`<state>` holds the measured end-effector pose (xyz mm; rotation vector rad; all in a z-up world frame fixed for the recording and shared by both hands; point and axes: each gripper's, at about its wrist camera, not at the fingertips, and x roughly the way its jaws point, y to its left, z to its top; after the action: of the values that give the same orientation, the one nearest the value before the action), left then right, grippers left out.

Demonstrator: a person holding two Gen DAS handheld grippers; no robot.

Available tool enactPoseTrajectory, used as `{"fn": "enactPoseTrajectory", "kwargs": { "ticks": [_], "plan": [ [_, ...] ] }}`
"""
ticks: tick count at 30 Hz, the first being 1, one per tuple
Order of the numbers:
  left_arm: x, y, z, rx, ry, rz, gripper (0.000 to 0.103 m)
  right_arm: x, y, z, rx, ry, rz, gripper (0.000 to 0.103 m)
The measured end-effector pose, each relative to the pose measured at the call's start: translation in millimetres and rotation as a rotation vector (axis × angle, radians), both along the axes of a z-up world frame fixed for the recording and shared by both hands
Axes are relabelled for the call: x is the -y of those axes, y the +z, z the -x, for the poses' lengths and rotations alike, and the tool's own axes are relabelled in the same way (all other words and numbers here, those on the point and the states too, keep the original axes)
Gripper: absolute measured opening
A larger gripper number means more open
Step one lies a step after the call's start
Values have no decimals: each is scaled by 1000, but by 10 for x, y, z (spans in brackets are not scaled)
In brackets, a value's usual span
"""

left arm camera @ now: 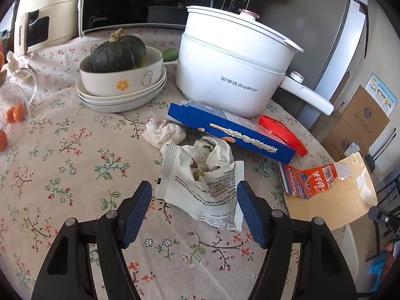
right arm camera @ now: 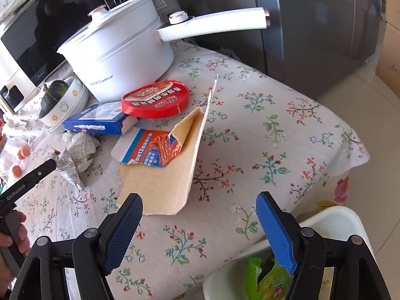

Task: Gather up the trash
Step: 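Grasp the white wrapper with the left tool while the right tool grasps the cardboard piece, then carry both items over the bin and open both tools to drop them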

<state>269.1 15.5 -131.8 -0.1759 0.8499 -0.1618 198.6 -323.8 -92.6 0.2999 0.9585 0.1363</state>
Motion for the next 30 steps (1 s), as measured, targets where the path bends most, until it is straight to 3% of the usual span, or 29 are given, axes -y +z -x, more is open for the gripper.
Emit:
{"fn": "enactPoseTrajectory", "kwargs": {
  "ticks": [2, 5, 9, 11, 13, 14, 16, 18, 20, 30],
  "plan": [
    [26, -63, -41, -12, -2, -5, 49, -20, -19, -44, 0, -2, -3, 79],
    [35, -88, -57, -7, -9, 9, 36, -58, -40, -110, 3, 8, -5, 79],
    [29, -77, -61, -16, -11, 21, 28, -116, -37, -169, 25, 22, 3, 79],
    [9, -50, -46, -20, -7, 28, 15, -128, -35, -185, 31, 18, -4, 79],
    [-4, -23, -26, -27, -6, 32, 8, -141, -23, -192, 42, 10, -1, 75],
    [0, -17, -12, -33, -8, 28, 3, -153, -17, -198, 45, 13, 3, 69],
    [16, -7, 27, -37, -14, 15, 3, -177, -21, -215, 47, 28, 7, 49],
    [39, 30, 80, -36, -20, -2, 2, -189, -43, -229, 32, 38, 6, 21],
    [42, 95, 146, -32, -21, -2, 2, -179, -51, -224, 19, 37, 1, 8],
    [55, 469, 622, -19, -30, 18, 2, 10, 358, 4, 94, -17, -44, 1]
  ]
}}
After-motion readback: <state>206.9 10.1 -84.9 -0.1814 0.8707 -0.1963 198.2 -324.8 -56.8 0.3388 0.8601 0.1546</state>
